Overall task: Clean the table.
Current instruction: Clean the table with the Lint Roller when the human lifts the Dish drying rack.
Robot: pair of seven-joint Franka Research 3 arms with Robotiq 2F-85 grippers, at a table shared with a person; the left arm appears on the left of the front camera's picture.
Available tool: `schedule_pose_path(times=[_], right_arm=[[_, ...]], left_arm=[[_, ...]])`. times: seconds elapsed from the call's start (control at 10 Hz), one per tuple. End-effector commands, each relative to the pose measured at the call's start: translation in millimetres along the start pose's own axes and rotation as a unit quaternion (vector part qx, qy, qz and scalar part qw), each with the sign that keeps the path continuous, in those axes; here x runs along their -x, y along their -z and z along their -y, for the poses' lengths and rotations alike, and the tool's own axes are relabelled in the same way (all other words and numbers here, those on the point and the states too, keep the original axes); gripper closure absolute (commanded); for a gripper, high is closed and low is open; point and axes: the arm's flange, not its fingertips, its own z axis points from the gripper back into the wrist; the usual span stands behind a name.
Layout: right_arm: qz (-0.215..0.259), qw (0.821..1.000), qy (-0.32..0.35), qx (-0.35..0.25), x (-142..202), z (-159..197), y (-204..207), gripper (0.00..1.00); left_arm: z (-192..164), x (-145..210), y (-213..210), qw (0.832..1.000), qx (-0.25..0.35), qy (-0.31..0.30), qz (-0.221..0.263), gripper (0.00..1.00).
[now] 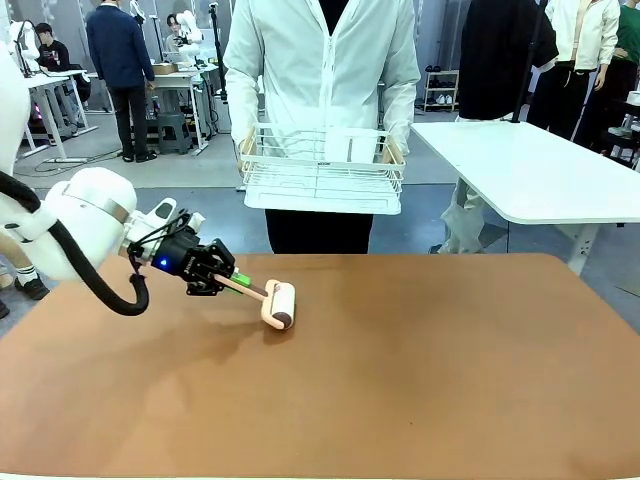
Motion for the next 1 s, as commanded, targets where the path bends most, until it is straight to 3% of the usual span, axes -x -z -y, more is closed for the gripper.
schedule_pose_path(times=[0.0, 0.4, 0.9], right_arm=[[0.001, 1.0, -0.003, -0.002, 1, -3, -1, 0.0], [0.001, 1.0, -0.003, -0.002, 1, -3, -1, 0.0], [0.001, 1.0, -0.003, -0.002, 1, -3, -1, 0.0]], left_arm=[[5, 4, 21, 1.0, 0.0, 0.019, 0.02, 0.81], [36, 8, 37, 1.0, 0.017, 0.021, 0.005, 0.81], [102, 14, -1, 1.0, 0.004, 0.026, 0.008, 0.81]])
